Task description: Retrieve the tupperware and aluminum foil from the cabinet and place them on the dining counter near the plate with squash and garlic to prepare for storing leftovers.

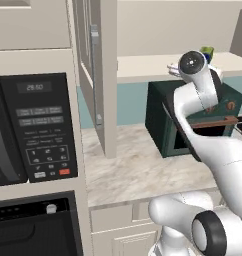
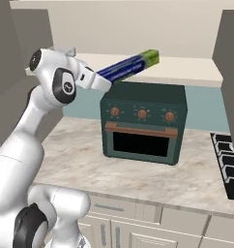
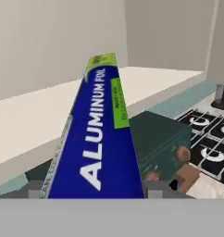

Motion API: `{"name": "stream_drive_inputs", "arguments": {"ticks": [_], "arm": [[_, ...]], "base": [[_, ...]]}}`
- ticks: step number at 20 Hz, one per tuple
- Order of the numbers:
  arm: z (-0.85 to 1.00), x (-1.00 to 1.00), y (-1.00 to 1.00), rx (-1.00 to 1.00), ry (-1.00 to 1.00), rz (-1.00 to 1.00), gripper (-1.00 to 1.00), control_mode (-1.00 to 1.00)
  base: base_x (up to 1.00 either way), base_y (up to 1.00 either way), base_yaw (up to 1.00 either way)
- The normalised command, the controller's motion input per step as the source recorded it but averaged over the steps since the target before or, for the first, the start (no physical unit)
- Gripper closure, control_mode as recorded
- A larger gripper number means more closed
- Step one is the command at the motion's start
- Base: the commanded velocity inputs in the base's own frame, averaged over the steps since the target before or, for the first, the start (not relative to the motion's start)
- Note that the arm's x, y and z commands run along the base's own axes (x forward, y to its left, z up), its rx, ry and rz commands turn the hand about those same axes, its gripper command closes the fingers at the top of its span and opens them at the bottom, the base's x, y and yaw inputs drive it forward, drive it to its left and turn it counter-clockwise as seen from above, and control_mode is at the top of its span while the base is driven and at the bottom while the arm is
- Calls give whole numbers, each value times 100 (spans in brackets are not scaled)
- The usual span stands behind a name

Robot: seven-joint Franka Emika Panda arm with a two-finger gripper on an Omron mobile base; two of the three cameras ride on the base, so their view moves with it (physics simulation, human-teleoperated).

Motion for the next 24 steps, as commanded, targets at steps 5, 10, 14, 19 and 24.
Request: {"name": "stream_drive_inputs", "arguments": {"ticks": [5, 10, 14, 19, 24], "arm": [[10, -100, 1, 0, 14, -23, 100, -100], [0, -94, 0, 0, 24, -59, 100, -100], [-5, -61, -12, 0, 44, -62, 100, -100], [-57, -5, -44, 7, 37, -19, 100, -100], [-100, -46, -8, 3, 8, 27, 100, -100]], "base": [[0, 0, 0], [0, 0, 0], [0, 0, 0], [0, 0, 0], [0, 0, 0]]}}
